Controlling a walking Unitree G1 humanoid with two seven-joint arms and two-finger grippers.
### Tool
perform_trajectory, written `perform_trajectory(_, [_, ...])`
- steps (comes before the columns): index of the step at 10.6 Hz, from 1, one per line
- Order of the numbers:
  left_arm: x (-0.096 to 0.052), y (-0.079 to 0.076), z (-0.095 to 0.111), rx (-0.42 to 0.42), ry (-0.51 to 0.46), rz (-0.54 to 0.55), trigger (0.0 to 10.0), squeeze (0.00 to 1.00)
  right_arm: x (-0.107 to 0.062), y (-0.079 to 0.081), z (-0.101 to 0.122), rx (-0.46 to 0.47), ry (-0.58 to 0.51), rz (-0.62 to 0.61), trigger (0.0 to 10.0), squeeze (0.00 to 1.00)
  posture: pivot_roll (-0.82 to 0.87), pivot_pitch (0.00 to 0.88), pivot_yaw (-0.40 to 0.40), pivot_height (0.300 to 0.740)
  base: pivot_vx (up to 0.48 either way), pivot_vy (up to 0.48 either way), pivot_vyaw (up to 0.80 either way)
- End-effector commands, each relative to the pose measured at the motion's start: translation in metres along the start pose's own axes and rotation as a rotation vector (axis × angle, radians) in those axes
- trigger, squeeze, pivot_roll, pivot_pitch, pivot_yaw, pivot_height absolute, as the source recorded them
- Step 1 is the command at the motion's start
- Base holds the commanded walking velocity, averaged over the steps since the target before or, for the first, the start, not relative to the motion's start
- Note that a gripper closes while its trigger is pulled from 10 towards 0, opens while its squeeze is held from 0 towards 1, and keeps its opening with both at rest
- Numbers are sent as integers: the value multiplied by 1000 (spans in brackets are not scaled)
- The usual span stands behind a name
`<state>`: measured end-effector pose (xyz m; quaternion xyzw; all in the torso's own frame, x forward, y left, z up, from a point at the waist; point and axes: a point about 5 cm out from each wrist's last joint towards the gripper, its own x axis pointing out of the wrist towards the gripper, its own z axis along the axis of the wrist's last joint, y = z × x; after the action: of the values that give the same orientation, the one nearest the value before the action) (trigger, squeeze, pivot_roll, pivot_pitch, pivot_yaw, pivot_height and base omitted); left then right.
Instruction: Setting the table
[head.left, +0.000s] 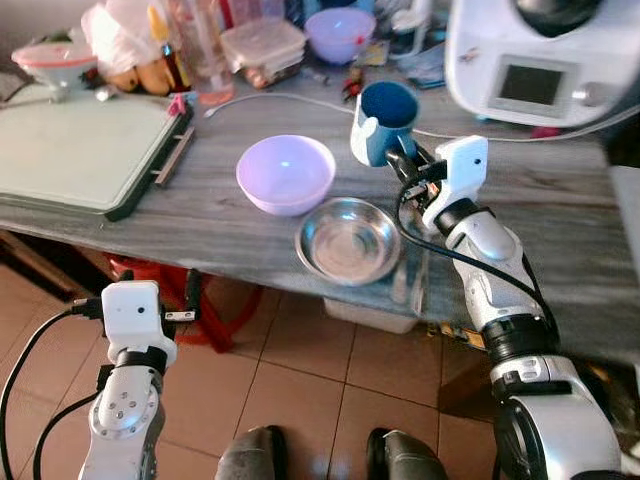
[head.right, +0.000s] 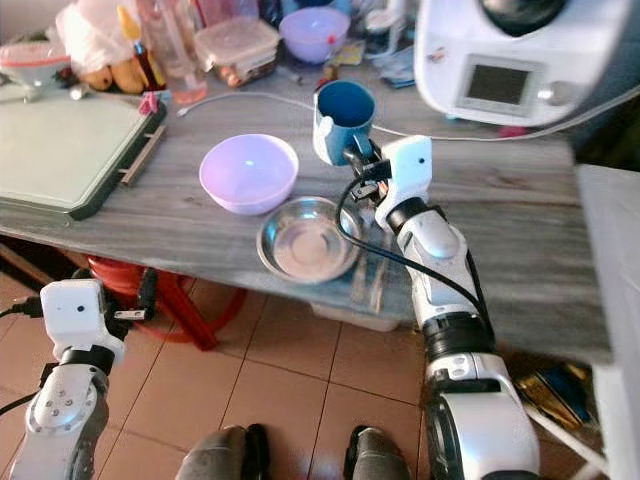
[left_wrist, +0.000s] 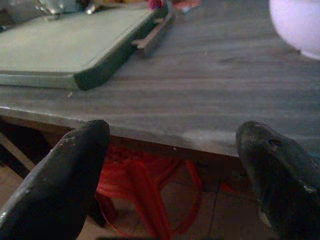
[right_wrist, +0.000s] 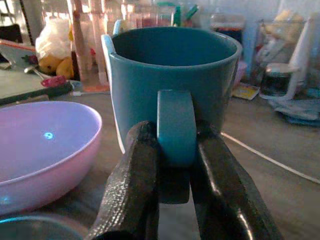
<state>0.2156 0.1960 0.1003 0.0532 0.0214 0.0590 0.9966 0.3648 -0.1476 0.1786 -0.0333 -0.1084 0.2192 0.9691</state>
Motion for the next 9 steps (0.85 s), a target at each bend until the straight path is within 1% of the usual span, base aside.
perform_trajectory(1, [-4,4,0,16,13,0,10000,0,3,-2,5,-11,-18,8,10000,0,71,221,63,740,0,0,0])
perform_trajectory(3, [-8,6,1,21,25,-2,10000,0,6,-5,4,1,-16,1,10000,0,81,232,69,740,0,0,0])
perform_trajectory(5, [-9,7,2,26,28,-3,10000,0,9,4,-2,14,15,34,10000,0,86,234,67,740,0,0,0])
perform_trajectory(6, [-8,7,2,26,30,-3,10000,0,9,6,-5,15,27,35,10000,0,86,233,67,740,0,0,0])
perform_trajectory(7, [-8,5,2,25,32,-6,10000,0,4,9,-14,5,60,23,10000,0,84,232,66,740,0,0,0])
perform_trajectory(8, [-7,4,2,26,33,-10,10000,0,1,10,-17,15,67,27,10000,0,82,231,67,740,0,0,0])
perform_trajectory(9, [-6,3,2,25,33,-15,10000,0,-2,8,-21,12,76,11,10000,1000,80,229,69,740,0,0,0])
